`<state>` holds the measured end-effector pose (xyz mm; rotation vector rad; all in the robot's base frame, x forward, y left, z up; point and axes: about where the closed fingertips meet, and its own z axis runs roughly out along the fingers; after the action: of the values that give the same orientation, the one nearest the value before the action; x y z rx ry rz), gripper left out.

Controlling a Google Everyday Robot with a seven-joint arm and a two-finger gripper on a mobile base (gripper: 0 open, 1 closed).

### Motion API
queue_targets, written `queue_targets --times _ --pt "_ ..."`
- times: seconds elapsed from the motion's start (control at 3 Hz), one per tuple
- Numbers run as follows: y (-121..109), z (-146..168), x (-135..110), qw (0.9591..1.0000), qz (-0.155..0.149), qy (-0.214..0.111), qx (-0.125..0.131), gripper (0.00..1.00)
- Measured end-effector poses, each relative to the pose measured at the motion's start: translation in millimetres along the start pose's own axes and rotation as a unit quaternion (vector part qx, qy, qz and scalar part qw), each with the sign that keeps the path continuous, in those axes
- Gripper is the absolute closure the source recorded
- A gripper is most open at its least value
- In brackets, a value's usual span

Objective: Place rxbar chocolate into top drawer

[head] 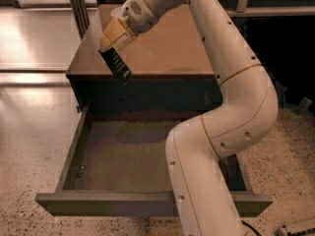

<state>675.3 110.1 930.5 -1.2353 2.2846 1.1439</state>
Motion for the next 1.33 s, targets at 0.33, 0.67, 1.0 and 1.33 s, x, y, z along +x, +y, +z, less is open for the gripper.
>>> queue_targets --times 0.33,0.67,1.0,1.33 --pt "0 0 0 1.0 0.0 0.0 0.0 0.0" --pt "0 0 0 1.0 0.0 0.0 0.0 0.0" --pt "8 -14 -7 0.9996 -0.009 -0.026 0.009 0.0" --pt "13 -78 9 0.9894 0.034 -0.104 0.095 0.0"
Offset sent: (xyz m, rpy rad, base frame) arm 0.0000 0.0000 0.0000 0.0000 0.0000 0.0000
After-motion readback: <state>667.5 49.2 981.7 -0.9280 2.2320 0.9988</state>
